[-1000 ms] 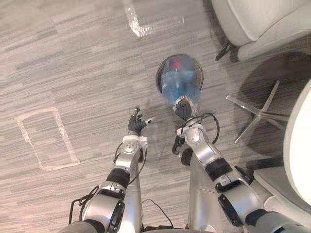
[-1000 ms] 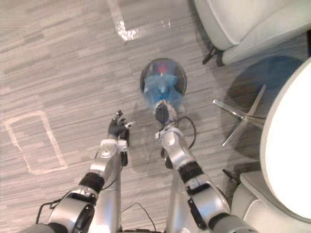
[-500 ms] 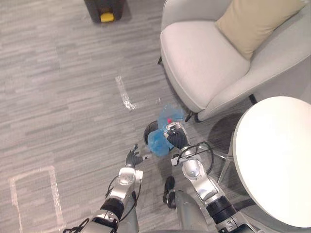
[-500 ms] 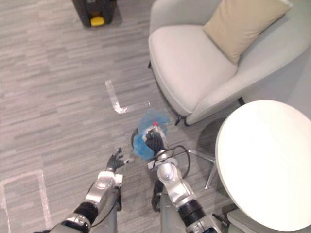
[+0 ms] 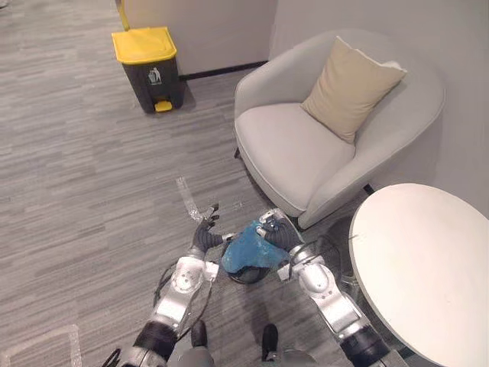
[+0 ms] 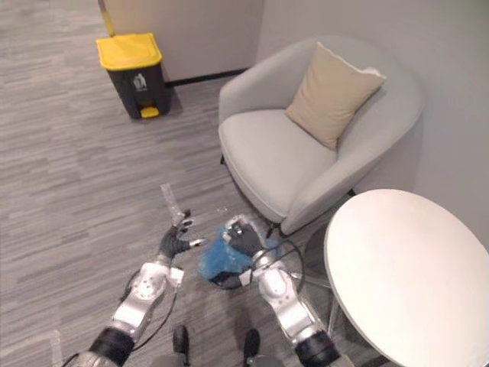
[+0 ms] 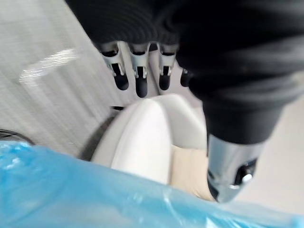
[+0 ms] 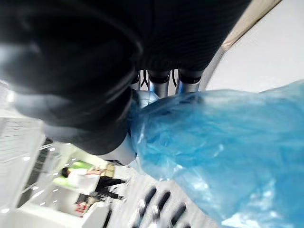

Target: Gather rubbish on tea table into small bin, then transfer packed bag to large trash can.

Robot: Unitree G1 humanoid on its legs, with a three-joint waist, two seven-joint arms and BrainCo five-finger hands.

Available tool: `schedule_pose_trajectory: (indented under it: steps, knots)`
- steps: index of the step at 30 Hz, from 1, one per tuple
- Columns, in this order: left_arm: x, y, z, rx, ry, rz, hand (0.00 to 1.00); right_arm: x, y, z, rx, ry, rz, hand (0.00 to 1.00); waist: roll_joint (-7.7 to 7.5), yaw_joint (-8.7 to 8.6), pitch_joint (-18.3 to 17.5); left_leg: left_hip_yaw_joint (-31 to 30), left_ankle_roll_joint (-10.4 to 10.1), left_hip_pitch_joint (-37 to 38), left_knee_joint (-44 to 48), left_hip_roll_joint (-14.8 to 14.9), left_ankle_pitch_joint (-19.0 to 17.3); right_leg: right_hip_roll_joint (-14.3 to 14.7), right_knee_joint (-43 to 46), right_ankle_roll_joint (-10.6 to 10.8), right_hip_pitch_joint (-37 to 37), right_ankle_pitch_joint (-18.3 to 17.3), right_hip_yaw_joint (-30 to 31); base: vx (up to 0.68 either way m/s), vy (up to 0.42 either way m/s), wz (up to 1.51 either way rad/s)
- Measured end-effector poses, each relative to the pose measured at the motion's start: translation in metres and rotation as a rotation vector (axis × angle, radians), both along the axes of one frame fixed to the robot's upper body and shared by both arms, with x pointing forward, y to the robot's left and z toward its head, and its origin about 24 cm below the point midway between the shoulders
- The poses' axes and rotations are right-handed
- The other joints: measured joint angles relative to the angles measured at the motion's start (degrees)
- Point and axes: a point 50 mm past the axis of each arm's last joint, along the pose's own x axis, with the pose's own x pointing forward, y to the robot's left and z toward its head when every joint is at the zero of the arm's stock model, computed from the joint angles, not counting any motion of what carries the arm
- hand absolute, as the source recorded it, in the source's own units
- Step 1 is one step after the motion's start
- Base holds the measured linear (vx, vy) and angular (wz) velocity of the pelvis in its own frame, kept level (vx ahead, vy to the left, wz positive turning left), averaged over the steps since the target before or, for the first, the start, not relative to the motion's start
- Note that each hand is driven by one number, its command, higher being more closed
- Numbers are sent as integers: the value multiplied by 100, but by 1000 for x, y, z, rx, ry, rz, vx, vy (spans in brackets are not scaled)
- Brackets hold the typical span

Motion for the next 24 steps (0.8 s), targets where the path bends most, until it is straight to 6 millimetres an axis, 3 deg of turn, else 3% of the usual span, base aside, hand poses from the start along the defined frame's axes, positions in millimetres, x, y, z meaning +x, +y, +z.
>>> schedule_pose_trajectory:
  steps: [5,8,13,24]
  knots:
    - [5,2,30,-24,-122,-58,0,-3,-2,-2,24,48,75,100,76,35,-149,1,-11,198,-185,-1,60,37,-150,-15,176,57,8,0,-3,-1]
    - [9,-5,45,-78,-186,-93,0,-5,0,9,57,20,106,100,118,8,-190,16,-11,288,-319,-12,122,43,-149,-13,177,62,37,5,0,-5]
    - [10,-19,50,-112,-199,-155,0,-8,10,26,98,-40,177,100,137,-35,-282,107,-16,408,-424,-14,137,56,-149,-13,193,63,132,17,0,-10]
    - [8,-30,64,-103,-245,-273,0,-13,26,34,136,-49,271,100,159,-83,-334,142,-16,518,-469,-21,143,60,-166,-11,261,65,182,3,0,-1]
